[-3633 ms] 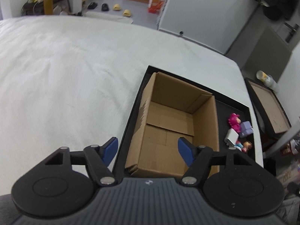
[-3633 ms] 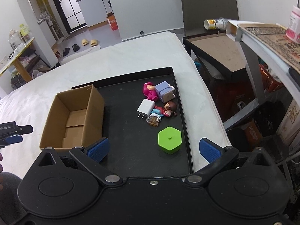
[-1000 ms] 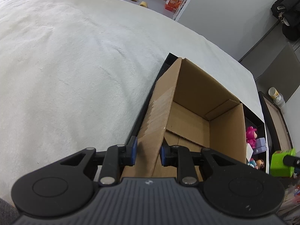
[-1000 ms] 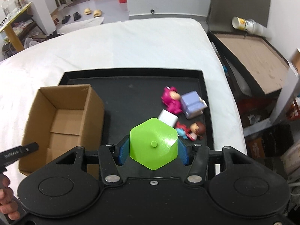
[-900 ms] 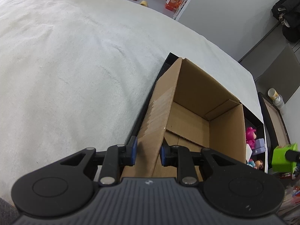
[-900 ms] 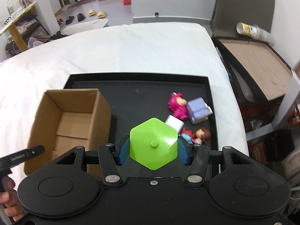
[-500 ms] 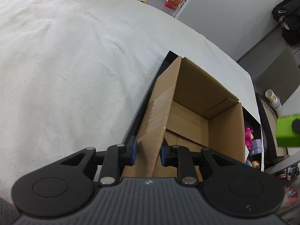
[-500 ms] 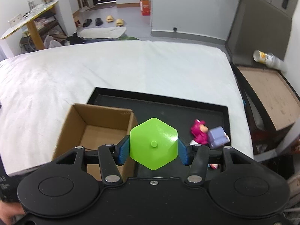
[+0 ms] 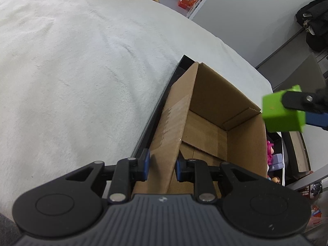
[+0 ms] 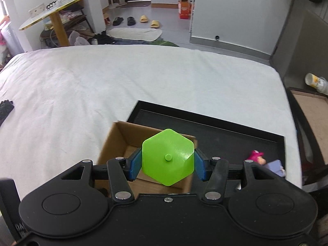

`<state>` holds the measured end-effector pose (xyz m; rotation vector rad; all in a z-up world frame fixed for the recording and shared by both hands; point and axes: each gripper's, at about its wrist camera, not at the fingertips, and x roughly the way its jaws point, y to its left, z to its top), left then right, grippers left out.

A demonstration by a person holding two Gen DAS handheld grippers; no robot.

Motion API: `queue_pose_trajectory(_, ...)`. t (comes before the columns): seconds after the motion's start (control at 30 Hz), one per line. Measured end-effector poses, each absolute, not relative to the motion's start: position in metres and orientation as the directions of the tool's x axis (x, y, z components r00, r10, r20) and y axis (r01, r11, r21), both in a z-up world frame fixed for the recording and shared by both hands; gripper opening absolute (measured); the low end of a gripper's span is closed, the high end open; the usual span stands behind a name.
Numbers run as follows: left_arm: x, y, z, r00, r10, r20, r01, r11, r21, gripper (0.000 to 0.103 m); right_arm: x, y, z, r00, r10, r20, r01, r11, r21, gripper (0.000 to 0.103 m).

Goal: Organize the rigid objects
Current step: 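Carry the green block with the right gripper over the cardboard box, then open the right gripper to drop the green block into the box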

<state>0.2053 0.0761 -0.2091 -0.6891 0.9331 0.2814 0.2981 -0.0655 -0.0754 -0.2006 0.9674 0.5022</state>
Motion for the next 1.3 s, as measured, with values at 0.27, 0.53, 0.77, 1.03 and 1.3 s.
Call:
queue_pose_trajectory(0.27, 0.206, 0.08, -0.21, 0.584, -0.081, -0.808, -0.505, 0.743, -0.439, 0.023, 0.305, -0.047, -0.09, 0.432, 0.339, -0.836, -0.505, 0.858, 0.087, 0.052)
queue_pose_trajectory(0.53, 0.205, 0.083, -0.212, 0.588, -0.093, -0.803, -0.498, 0.741, -0.451, 0.023, 0.316, -0.04, -0.112, 0.397, 0.353, -0.847, -0.49, 0.862, 0.13, 0.052)
queue_pose_trajectory(0.77, 0.205, 0.087, -0.214, 0.595, -0.113, -0.796, -0.494, 0.729, -0.473, 0.024, 0.321, -0.024, -0.134, 0.361, 0.352, -0.864, -0.502, 0.854, 0.138, 0.052)
queue_pose_trajectory(1.03, 0.205, 0.094, -0.218, 0.599, -0.141, -0.788, -0.489, 0.715, -0.499, 0.024, 0.322, -0.006, -0.156, 0.319, 0.343, -0.884, -0.51, 0.848, 0.145, 0.054)
queue_pose_trajectory(1.3, 0.208, 0.093, -0.217, 0.602, -0.143, -0.785, -0.479, 0.722, -0.499, 0.025, 0.308, -0.019, -0.136, 0.373, 0.314, -0.873, -0.487, 0.867, 0.104, 0.071)
